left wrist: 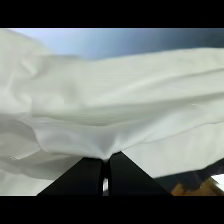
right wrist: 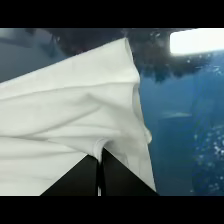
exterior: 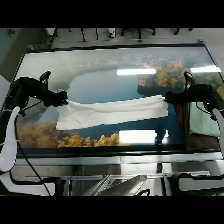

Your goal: Fold the shirts.

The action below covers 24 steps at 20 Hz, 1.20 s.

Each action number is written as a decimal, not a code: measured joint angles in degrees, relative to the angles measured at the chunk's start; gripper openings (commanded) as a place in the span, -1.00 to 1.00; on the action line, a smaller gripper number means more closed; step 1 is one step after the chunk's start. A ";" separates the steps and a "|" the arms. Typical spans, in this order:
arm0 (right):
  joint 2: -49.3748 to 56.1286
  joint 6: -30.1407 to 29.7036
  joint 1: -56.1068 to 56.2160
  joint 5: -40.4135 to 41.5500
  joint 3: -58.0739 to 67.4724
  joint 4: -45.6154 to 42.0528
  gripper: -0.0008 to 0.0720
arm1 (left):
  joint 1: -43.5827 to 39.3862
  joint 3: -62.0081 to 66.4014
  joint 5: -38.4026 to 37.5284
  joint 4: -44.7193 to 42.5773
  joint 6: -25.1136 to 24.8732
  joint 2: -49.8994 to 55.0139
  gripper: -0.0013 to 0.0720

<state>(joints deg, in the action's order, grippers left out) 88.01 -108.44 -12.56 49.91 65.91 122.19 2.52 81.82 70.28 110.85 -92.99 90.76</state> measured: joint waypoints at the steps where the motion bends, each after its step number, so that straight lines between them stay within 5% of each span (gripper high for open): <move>1: 0.96 0.00 0.26 -1.14 0.33 0.07 -0.93 | -0.15 1.53 -0.63 0.00 0.00 2.38 -0.93; 2: 1.81 0.00 0.50 -2.12 0.59 0.09 -0.90 | -0.33 3.17 -1.07 0.02 0.00 4.85 -0.93; 3: 2.36 0.00 0.63 -2.84 0.74 0.11 -0.62 | -0.57 4.66 -1.29 0.09 0.00 6.93 -0.82; 4: 2.78 0.00 0.74 -3.56 0.98 0.09 -0.22 | -0.81 6.16 -1.29 0.37 -0.02 8.81 -0.02; 5: 3.06 0.00 0.79 -4.02 1.22 0.07 -0.11 | -1.07 7.58 -1.25 0.74 0.00 10.32 0.88; 6: 3.28 -0.02 0.79 -4.13 1.46 0.02 -0.08 | -1.38 9.01 -0.98 1.31 -0.02 11.72 0.96; 7: 3.45 -0.04 0.66 -4.17 1.84 -0.24 -0.01 | -1.70 10.29 -0.74 1.79 0.00 12.72 0.96; 8: 3.58 -0.13 0.44 -3.93 2.38 -0.85 0.40 | -2.05 11.69 -0.33 2.16 0.00 13.44 0.96; 9: 3.78 -0.24 0.00 -3.28 3.17 -1.60 0.44 | -2.29 13.07 0.44 2.36 -0.02 13.90 0.96; 19: 17.00 -5.68 -2.95 16.15 17.75 1.07 0.39 | -2.84 31.58 19.61 3.26 1.84 14.97 0.96; 22: 20.24 -6.58 -3.06 17.84 20.04 2.67 0.01 | -3.34 33.86 23.06 3.23 2.60 13.84 0.95; 23: 21.14 -6.73 -3.08 18.47 20.46 3.37 -0.30 | -3.74 34.25 23.85 3.23 2.93 13.40 0.71; 24: 21.84 -6.95 -3.06 18.62 20.74 3.52 -0.95 | -4.20 34.49 24.15 3.23 3.02 13.07 0.12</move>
<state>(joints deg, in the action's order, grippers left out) 109.84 -115.39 -15.62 68.53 86.65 125.71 -1.67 116.31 94.43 114.08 -89.97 103.83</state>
